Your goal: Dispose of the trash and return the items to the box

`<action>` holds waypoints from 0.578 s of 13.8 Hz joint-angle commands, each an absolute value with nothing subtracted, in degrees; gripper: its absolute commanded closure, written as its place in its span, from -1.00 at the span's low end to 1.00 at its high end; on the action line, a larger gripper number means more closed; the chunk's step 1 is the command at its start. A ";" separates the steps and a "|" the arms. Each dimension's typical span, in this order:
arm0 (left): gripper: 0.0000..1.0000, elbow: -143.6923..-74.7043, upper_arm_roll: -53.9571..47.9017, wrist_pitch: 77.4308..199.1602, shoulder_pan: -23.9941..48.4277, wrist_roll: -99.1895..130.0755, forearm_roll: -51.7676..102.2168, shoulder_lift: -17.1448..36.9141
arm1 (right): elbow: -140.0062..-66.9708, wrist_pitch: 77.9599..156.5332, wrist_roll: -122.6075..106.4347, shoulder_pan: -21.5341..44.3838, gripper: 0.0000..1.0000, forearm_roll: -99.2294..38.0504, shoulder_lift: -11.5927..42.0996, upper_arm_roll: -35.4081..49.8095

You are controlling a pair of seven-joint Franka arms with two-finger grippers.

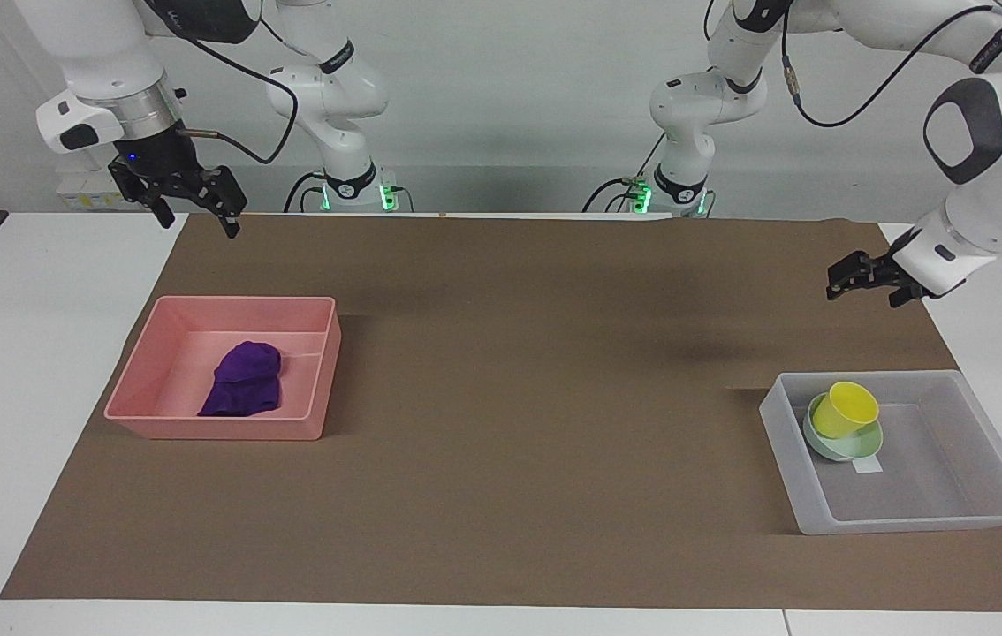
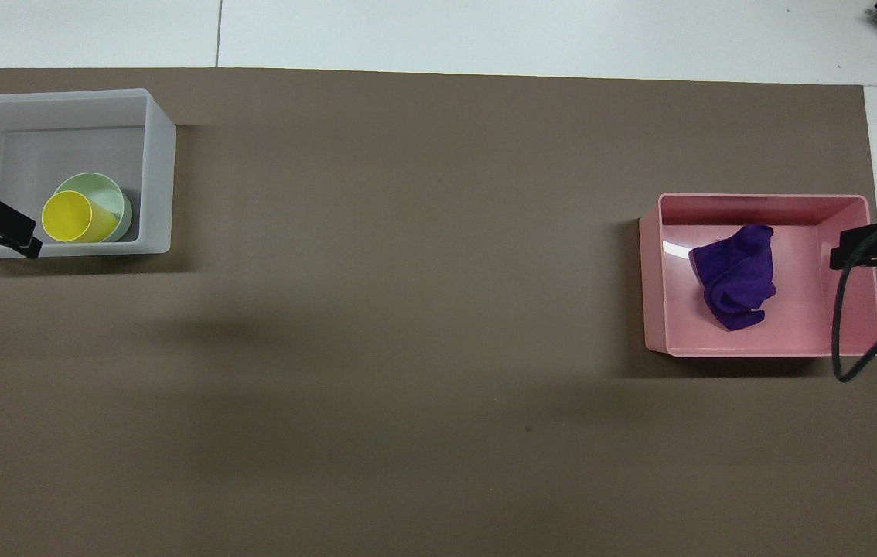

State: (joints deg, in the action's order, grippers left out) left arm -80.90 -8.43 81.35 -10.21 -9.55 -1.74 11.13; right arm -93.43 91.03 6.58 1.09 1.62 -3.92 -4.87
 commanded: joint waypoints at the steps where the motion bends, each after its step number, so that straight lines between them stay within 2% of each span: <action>1: -1.00 -85.85 -8.61 80.07 -9.58 -6.50 -0.88 3.80 | -94.13 90.53 5.71 0.53 -1.00 1.32 -4.57 -4.48; 3: -1.00 -87.88 -7.74 80.77 -7.49 -6.42 -0.79 2.20 | -94.13 90.53 5.63 0.53 -1.00 1.32 -4.57 -4.48; 5: -1.00 -88.15 -2.49 81.03 -1.88 -6.33 -0.79 1.06 | -94.13 90.53 5.63 0.53 -1.00 1.32 -4.57 -4.48; 8: -1.00 -95.68 -0.18 84.89 -0.17 -6.50 -0.79 -5.25 | -94.13 90.53 5.71 0.53 -1.00 1.32 -4.57 -4.48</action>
